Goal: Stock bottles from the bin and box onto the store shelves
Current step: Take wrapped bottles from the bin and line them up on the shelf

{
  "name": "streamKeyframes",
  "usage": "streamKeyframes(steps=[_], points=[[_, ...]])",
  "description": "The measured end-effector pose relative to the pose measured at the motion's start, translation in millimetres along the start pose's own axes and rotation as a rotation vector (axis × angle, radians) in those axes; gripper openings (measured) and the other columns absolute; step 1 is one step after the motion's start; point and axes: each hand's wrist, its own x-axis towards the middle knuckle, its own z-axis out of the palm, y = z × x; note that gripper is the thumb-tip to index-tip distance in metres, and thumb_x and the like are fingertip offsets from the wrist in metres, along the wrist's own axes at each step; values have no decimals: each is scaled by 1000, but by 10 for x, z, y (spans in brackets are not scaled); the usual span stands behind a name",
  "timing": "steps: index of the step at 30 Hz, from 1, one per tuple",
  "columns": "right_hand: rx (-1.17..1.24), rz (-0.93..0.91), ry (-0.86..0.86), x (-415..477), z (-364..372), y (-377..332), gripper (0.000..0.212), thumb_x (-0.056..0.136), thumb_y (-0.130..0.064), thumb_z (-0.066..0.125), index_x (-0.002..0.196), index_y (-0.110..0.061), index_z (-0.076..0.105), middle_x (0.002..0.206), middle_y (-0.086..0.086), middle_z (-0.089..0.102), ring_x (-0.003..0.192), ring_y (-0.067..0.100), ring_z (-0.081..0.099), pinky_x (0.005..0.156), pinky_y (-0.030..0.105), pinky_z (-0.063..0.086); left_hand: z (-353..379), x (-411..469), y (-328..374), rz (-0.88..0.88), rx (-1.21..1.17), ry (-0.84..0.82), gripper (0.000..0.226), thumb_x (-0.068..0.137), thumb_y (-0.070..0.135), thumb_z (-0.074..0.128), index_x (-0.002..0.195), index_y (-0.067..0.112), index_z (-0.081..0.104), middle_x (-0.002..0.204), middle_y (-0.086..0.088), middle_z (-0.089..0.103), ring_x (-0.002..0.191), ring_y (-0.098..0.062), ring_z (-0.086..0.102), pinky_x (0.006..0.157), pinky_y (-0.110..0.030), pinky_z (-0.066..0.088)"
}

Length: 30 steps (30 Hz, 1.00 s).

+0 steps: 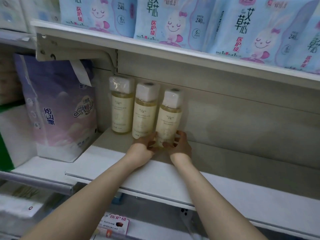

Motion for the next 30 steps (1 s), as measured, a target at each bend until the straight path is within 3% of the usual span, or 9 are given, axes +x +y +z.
streamKeyframes(steps=[4,9,12,15,19,22,25,27,30], points=[[51,34,13,-293,-15,-56,55,87,-14,70,135,-21,43,112,-2,64,102,18,64,93,35,53,-101,-199,26,54,77,-20,56,91,9,63,143,23,48,136,-1,59,123,-9,56,101,-19,41],[0,-21,65,-800,32,-168,51,90,-17,68,136,-17,46,119,1,65,111,19,62,96,33,50,-313,-578,77,169,31,35,42,92,6,63,133,15,58,129,2,63,118,-8,58,97,-16,42],[24,-59,129,-1156,119,-247,46,89,-12,68,132,-18,50,114,-1,63,108,18,61,98,37,50,-480,-866,51,226,-29,49,42,91,3,62,130,18,61,124,3,67,116,-7,61,99,-18,46],[55,-79,189,-1545,204,-340,43,90,-7,65,130,-19,53,108,-4,61,97,12,59,92,27,49,-648,-1208,1,247,-56,68,38,92,2,61,126,18,63,117,5,69,111,-5,62,94,-12,47],[89,-99,225,-2076,360,-402,36,91,-4,63,124,-17,57,103,-2,62,81,3,58,80,17,47,-864,-1694,-139,250,-70,71,35,92,2,60,123,17,65,112,4,70,106,-3,63,93,-13,49],[82,-140,236,-2445,533,-314,33,91,-3,63,120,-18,59,102,-1,64,87,7,60,70,5,43,-1011,-2052,-307,263,-87,61,35,91,-1,61,122,14,65,110,1,71,104,-3,64,93,-13,49],[48,-152,185,-2800,747,-139,33,91,-4,64,119,-19,59,102,-5,64,92,9,61,74,7,46,-1093,-2395,-562,232,-74,59,36,90,-2,62,122,14,66,108,7,69,97,10,61,88,-3,43],[29,-146,137,-3020,913,31,33,91,-4,63,119,-20,59,105,-7,64,92,6,61,78,11,47,-1092,-2584,-802,180,-78,52,36,89,-2,62,120,15,67,107,8,69,93,17,59,86,-3,44],[-4,-99,67,-3301,1181,360,32,90,-3,63,117,-21,61,103,-13,64,88,-3,60,78,10,47,-1024,-2840,-1220,77,-95,35,34,89,0,64,116,19,68,103,7,70,96,7,64,89,-12,49]])
